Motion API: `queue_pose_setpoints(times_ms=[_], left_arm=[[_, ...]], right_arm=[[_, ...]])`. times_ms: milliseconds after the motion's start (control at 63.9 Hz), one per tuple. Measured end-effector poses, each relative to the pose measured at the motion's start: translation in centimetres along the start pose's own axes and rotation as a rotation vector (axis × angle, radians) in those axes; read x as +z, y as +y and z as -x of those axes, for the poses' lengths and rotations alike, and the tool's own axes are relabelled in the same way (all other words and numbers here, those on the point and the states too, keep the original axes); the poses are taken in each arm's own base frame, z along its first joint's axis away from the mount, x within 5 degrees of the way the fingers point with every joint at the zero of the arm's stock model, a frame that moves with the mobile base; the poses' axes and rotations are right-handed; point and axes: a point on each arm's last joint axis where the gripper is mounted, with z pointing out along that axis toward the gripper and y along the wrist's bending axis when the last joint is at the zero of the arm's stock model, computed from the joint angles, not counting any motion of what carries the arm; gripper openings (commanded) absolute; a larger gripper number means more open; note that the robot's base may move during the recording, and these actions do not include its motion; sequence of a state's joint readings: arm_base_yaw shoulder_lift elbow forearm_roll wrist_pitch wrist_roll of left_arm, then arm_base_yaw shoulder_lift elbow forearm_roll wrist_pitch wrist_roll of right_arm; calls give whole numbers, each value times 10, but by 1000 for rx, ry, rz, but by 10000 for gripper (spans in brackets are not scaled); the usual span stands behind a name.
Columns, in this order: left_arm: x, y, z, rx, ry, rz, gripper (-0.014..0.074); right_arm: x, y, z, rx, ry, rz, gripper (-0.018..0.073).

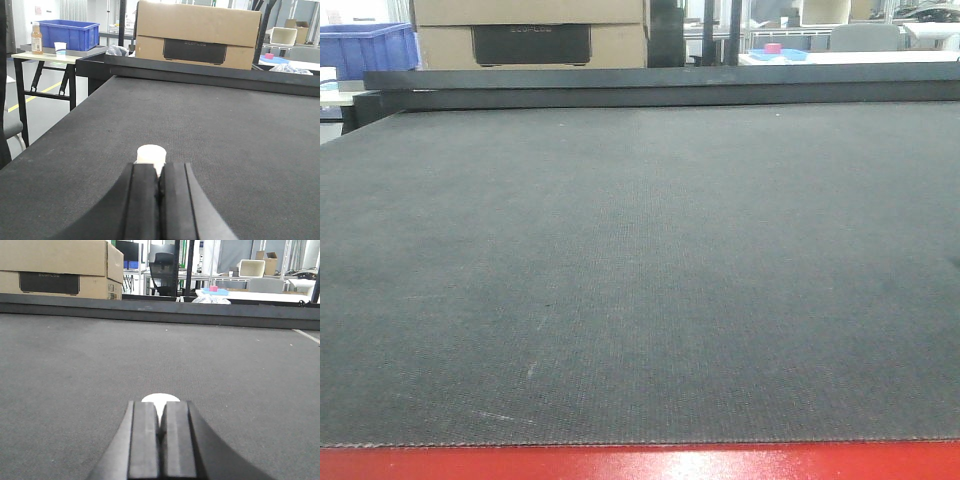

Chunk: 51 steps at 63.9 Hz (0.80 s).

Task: Place valve from conveyor to right shelf box

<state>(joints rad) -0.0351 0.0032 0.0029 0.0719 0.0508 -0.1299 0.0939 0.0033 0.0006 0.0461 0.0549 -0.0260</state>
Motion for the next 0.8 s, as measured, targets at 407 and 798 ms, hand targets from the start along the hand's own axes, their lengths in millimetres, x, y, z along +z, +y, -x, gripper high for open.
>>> queue_pose_setpoints(times_ms=[407, 798], left_arm=[[0, 0, 0, 0, 0, 0, -111], [0, 0, 0, -6, 0, 0, -111]], right_arm=[[0, 0, 0, 0, 0, 0, -165], [0, 0, 1, -2, -13, 0, -165]])
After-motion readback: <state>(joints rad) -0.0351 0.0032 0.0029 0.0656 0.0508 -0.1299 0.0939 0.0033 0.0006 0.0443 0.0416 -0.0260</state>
